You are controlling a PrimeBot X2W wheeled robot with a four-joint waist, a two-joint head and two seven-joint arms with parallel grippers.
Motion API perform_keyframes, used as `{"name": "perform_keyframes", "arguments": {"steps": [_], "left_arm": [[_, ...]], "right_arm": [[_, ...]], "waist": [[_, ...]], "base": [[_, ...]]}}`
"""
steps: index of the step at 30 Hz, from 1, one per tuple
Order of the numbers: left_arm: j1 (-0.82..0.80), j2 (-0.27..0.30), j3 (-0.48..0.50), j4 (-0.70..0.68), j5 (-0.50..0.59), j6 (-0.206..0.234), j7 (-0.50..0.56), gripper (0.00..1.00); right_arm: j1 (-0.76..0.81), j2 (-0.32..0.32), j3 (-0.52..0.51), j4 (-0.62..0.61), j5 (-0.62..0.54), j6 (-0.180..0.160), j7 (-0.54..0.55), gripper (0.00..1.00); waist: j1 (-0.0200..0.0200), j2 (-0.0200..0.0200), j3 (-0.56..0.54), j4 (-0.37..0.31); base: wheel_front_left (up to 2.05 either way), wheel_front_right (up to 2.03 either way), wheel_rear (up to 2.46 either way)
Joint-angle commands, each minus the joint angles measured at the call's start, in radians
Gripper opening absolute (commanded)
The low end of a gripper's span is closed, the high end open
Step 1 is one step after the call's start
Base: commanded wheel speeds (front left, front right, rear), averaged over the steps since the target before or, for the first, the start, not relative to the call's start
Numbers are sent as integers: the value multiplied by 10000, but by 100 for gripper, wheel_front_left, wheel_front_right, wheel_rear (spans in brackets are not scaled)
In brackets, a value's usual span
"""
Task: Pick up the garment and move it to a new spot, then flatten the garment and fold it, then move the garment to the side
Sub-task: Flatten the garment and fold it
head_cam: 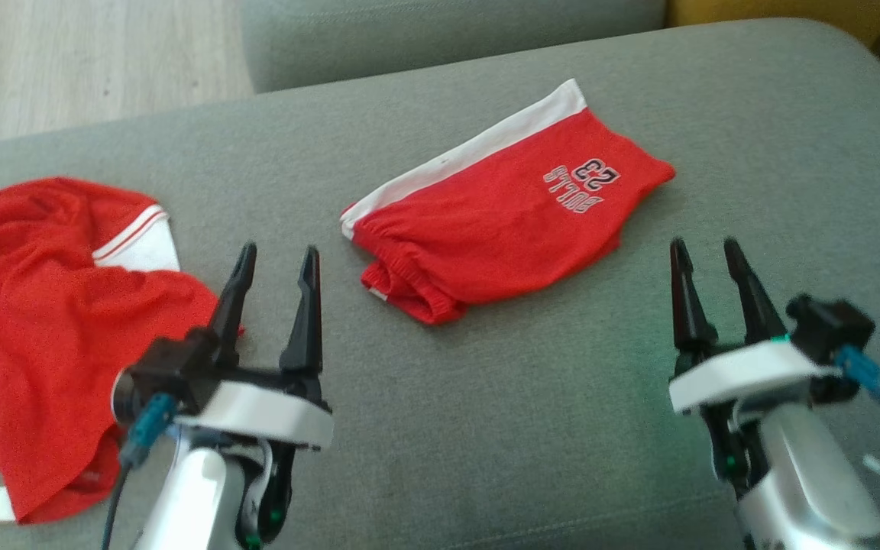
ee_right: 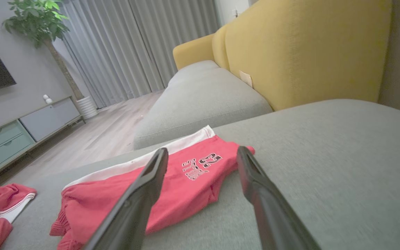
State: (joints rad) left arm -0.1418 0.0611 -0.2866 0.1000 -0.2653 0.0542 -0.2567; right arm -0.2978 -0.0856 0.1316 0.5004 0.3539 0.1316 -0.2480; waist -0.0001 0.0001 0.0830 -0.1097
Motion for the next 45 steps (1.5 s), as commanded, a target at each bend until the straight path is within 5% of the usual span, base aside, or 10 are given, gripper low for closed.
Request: {"name": "perform_keyframes", "arguments": {"steps": [1,13,20,31,45], "left_arm": [[-142,11,408,-415,181,-104,-51,100],[-81,-104,393,-568,330,-364,-51,100],[-485,-106,-72,-502,330,-394,-51,100],[-927,-107,-640,-345,199,-320,-51,100],[-1420,-108,-1167,-431,-1,-57,-51,100]], "right_arm": [[-45,150,28,-522,-168,-9,-112,100],[207,347,-702,-1365,-812,-9,685,100],[-683,351,-1585,-759,493,-9,1604,100],[-3032,353,-3368,2521,2354,-9,3166,100],[-5849,56,-5092,6578,683,-9,3509,100]], "waist": [[1,-1,-140,-125],[1,-1,16,62],[1,-1,606,635],[1,-1,1513,1610],[1,-1,2373,2180]], "base": [[0,0,0],[0,0,0],[0,0,0],[0,0,0],[0,0,0]]}}
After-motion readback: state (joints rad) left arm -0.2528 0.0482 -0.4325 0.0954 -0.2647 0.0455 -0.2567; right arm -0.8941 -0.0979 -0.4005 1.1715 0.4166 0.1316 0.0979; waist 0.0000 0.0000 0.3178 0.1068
